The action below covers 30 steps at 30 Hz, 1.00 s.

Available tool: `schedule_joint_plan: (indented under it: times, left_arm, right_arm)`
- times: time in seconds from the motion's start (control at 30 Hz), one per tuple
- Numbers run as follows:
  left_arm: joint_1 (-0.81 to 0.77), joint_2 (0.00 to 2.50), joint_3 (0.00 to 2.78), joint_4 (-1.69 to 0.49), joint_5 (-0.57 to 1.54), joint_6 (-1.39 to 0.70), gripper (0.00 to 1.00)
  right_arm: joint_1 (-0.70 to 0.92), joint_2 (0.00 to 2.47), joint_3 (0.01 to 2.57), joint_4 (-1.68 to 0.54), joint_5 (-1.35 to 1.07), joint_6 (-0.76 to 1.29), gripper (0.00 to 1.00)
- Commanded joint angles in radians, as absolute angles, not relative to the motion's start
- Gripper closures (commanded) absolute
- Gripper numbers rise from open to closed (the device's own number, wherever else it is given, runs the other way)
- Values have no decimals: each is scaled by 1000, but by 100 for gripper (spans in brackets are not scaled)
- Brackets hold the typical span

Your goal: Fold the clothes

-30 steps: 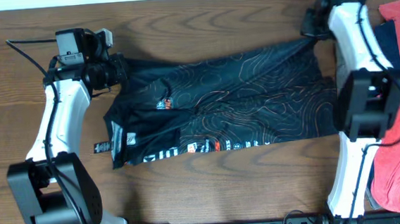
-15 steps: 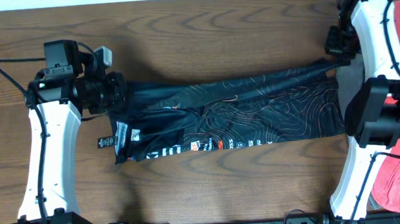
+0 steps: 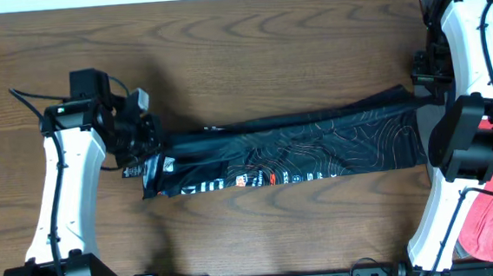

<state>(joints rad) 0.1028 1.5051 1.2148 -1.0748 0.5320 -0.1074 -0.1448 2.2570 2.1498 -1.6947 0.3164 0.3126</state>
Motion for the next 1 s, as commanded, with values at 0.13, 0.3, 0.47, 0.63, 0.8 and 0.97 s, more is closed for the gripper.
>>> schedule_joint_plan:
  times: [0.13,0.3,0.47,0.63,0.8,0.97]
  left_arm:
    - [104,1504,1179,-1129,405,-97,94]
    - [104,1504,1176,-1127,398,-93,94]
    - [104,1504,1170,-1113,398,-93,94]
    - [104,1504,1158,-1110,382,-89,94]
    - [104,1504,1155,-1110,369,-89,69]
    - [104,1504,1155,-1102,369,-89,67]
  right_arm:
    - [-153,2255,2115,-1699,336,268,99]
    - [-153,2255,2056,-1699,332,268,99]
    - [-153,2255,1989,-1699,332,268,99]
    - [-153,2255,1913,-1678,302,263,99]
    - [-154,2255,1861,-1673,295,253,68]
    - [-157,2255,1855,-1672,295,254,48]
